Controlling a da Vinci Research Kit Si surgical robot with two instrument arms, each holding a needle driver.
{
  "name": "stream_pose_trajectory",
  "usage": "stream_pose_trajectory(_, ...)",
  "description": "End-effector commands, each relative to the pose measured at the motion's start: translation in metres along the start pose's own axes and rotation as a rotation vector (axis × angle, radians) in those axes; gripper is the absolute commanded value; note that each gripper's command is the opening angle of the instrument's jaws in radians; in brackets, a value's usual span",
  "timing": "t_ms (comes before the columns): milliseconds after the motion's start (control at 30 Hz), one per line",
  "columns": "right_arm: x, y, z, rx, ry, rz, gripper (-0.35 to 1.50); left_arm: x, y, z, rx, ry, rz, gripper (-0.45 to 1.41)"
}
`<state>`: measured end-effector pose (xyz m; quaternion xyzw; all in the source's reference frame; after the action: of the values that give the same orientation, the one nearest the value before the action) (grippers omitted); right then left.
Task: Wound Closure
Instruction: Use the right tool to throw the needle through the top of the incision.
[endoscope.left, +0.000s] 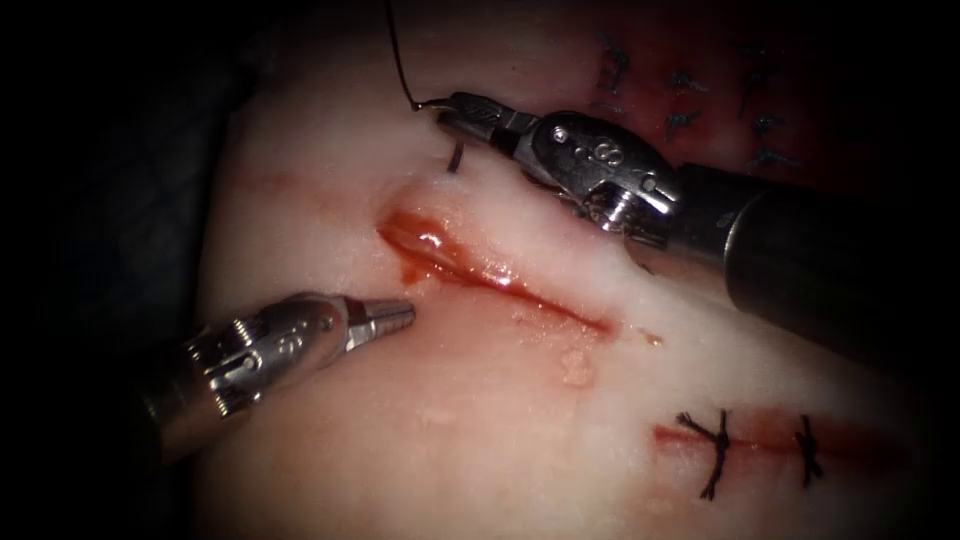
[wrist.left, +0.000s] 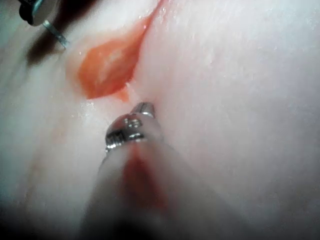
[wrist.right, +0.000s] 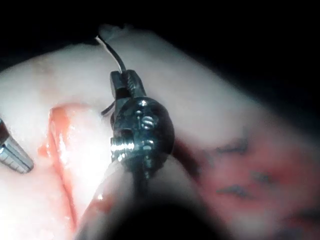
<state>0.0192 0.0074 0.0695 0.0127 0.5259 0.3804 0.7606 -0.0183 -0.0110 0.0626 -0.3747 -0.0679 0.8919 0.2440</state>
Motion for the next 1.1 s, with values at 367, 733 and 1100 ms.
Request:
stream_pose_trajectory(367,-0.0021,-0.0012,0.0023,0.089,0.05,0.258,-0.35,0.0,-0.0008,0.0,-0.01,0.003,0.003,-0.35)
stream_pose_trajectory(733,-0.0029,-0.0027,0.0027,0.11,0.062,0.369,-0.35,-0.0004,-0.0013,-0.0007,-0.017,0.004,0.001,-0.35)
stream_pose_trajectory(1100,-0.0044,-0.0045,0.0034,0.142,0.058,0.531,-0.35,-0.0004,-0.0012,-0.0007,-0.017,0.004,0.002,-0.35)
